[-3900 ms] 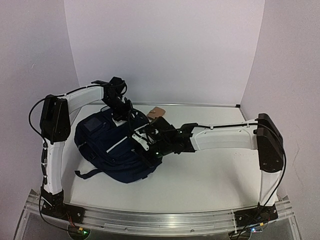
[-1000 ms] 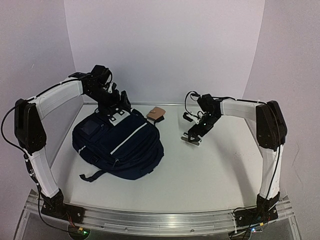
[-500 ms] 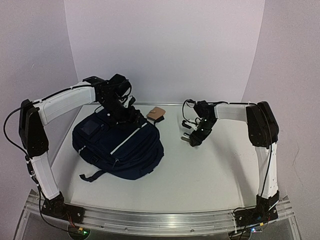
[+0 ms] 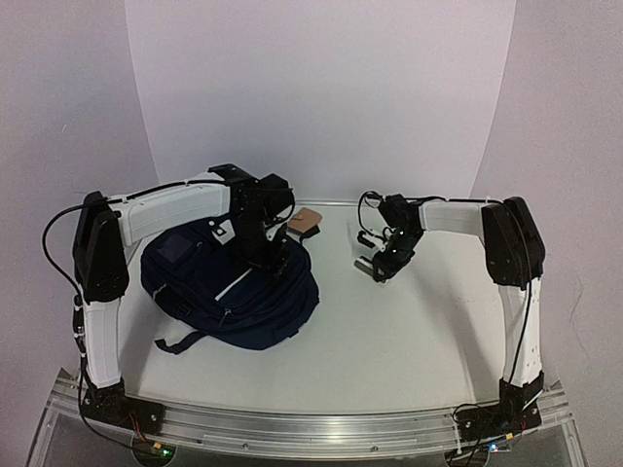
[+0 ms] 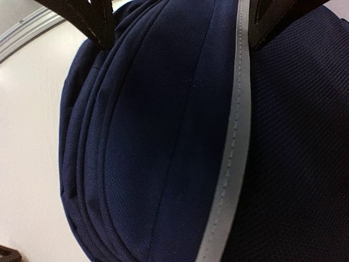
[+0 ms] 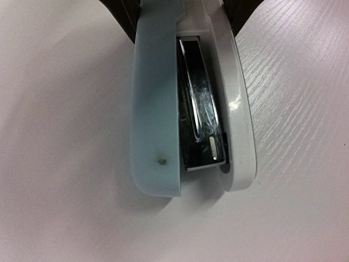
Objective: Pack the student bag
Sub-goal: Pick up the stationery from the center of the board.
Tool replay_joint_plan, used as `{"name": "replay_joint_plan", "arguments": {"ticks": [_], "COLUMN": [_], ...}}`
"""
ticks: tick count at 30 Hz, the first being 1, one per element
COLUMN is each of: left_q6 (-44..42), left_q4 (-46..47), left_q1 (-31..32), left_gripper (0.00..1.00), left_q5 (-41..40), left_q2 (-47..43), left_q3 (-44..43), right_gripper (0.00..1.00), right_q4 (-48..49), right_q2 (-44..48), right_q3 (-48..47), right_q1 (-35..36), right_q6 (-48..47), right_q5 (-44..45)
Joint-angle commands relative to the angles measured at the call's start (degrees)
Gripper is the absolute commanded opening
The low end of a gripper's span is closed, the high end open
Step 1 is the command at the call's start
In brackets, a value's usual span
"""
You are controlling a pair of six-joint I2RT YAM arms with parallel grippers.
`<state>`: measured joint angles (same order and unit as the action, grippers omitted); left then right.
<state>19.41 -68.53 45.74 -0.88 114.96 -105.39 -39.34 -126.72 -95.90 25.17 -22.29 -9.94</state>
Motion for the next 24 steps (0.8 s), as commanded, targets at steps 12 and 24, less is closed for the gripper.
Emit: {"name": "replay_joint_plan", "arguments": {"ticks": [12,24], "left_q6": [0.23,1.69], "left_q4": [-12.5,-12.34], "left_q1": [3.56,3.11], "left_gripper": [0.37,0.0], "left_q5": [-18.43,-13.44], "left_q2": [6.16,3.86], "left_q3": [-11.76,-15.25], "right_gripper": [0.22,0.21], "right_q4": [-2.81,-4.51], "right_q2": [12.89,17.42], "right_q3": [0.88,1.5], "right_q1": [0.17,0.23], "right_q6": [7.92,11.62], "right_q5": [-9.24,-17.77]}}
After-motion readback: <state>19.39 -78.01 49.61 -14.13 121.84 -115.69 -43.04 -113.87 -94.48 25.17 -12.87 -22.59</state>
